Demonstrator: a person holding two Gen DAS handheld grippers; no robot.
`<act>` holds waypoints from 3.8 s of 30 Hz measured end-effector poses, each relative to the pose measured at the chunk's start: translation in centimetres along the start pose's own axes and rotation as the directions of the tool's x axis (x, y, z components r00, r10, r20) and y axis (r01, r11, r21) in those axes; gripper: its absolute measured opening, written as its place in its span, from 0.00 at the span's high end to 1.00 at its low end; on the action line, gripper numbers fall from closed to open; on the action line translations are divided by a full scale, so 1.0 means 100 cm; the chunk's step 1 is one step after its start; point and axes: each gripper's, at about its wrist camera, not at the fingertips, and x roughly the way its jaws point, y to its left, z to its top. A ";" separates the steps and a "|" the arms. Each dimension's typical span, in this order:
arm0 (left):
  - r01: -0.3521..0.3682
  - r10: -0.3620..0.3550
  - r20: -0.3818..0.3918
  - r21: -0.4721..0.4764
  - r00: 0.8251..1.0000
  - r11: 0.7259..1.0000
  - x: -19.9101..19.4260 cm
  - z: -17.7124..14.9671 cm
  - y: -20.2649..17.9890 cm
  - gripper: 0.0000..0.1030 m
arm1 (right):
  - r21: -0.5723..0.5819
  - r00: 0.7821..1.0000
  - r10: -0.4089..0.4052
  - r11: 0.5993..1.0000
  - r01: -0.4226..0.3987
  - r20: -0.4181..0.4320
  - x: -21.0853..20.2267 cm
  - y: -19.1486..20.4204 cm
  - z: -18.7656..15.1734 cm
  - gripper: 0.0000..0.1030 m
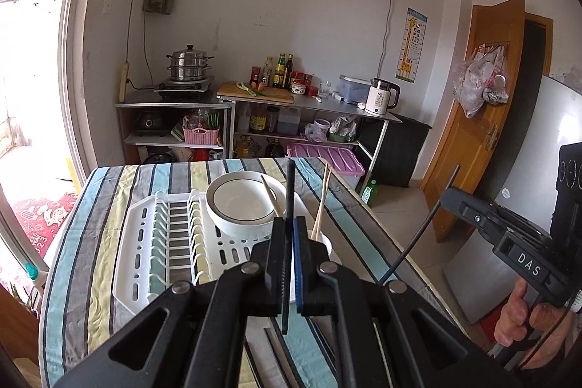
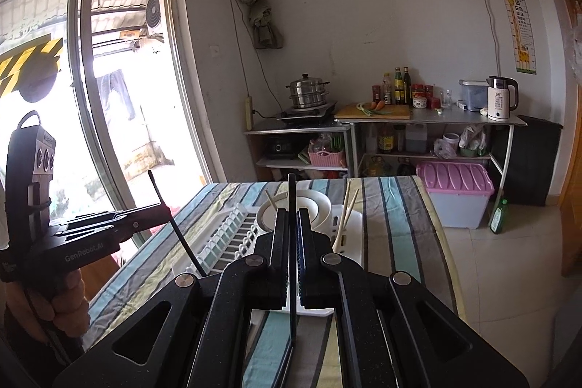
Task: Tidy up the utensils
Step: 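Lift the dark chopstick with the left tool while the right tool carries its own toward the cup, then insert the dark chopstick into the white cup with the left tool while the right tool does the same, then move both open tools back over the dark chopsticks on the cloth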
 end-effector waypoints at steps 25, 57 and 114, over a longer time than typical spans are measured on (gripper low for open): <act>0.055 -0.055 -0.007 -0.055 0.998 0.997 0.093 0.056 -0.002 0.96 | 0.054 1.000 -0.029 0.998 0.029 -0.002 0.078 -0.043 0.034 0.97; -0.034 0.025 -0.085 -0.111 0.996 0.993 0.116 0.015 0.031 0.92 | 0.081 0.993 -0.044 0.995 0.053 -0.109 0.093 -0.063 0.009 0.86; -0.114 0.078 -0.313 -0.101 0.946 0.988 0.045 -0.182 0.038 0.85 | 0.009 0.897 0.015 1.000 -0.013 -0.441 0.070 0.009 -0.177 0.87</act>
